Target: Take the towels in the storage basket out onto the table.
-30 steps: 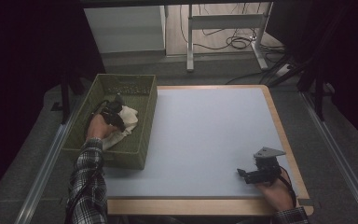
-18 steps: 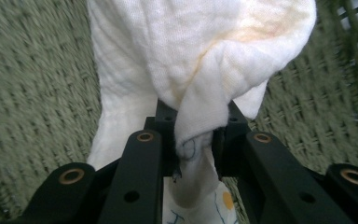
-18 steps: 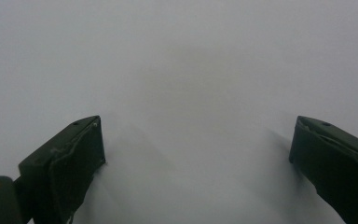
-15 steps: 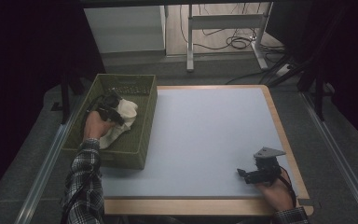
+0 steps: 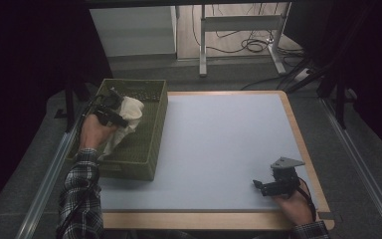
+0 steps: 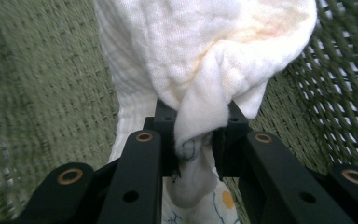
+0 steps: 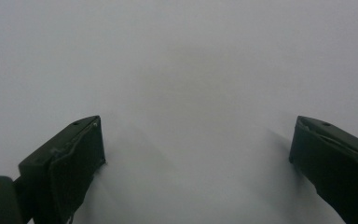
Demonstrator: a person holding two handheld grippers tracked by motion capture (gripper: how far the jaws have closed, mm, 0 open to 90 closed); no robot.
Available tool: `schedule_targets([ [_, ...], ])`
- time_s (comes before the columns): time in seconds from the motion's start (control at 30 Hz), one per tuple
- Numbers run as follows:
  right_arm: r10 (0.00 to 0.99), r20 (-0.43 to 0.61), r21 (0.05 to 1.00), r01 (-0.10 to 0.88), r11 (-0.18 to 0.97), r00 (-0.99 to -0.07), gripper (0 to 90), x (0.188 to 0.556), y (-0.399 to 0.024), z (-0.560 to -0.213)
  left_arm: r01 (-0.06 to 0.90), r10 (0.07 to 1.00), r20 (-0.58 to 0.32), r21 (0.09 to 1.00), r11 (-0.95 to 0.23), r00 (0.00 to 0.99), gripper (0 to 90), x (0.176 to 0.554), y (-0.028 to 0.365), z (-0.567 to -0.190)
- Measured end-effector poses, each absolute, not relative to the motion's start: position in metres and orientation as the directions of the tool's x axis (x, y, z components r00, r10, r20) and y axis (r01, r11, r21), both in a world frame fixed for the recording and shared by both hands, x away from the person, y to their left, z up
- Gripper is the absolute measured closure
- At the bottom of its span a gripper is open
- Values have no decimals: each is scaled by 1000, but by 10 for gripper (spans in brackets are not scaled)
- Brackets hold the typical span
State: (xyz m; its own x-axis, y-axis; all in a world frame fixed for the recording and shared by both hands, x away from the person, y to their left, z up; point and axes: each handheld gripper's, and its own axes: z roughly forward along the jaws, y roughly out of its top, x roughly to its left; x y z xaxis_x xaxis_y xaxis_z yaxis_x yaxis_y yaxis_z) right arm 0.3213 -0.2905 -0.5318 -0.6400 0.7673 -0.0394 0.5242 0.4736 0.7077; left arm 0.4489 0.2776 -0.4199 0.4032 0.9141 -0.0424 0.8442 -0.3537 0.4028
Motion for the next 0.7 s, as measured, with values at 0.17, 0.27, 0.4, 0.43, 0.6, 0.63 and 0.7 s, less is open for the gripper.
schedule_targets([
  [0.17,767,-40,707,524,474,-640,31,321,-291,-532,821,904,-20,428,-378,427,747,439,276,-401],
  [0.27,767,-40,707,524,474,-640,31,321,-291,-532,807,897,-10,442,-393,442,746,433,275,-390],
  [0.4,767,-40,707,524,474,-640,31,321,-290,-532,789,887,0,456,-411,462,745,426,272,-378],
  [0.43,767,-40,707,524,474,-640,31,321,-290,-532,784,884,1,461,-415,467,745,424,271,-376],
  [0.6,767,-40,707,524,474,-640,31,321,-290,-532,765,868,17,465,-446,496,744,418,263,-364],
  [0.63,767,-40,707,524,474,-640,31,321,-290,-532,761,865,21,465,-453,502,744,417,261,-362],
  [0.7,767,-40,707,524,474,-640,31,321,-290,-532,754,858,24,465,-464,513,743,415,256,-358],
])
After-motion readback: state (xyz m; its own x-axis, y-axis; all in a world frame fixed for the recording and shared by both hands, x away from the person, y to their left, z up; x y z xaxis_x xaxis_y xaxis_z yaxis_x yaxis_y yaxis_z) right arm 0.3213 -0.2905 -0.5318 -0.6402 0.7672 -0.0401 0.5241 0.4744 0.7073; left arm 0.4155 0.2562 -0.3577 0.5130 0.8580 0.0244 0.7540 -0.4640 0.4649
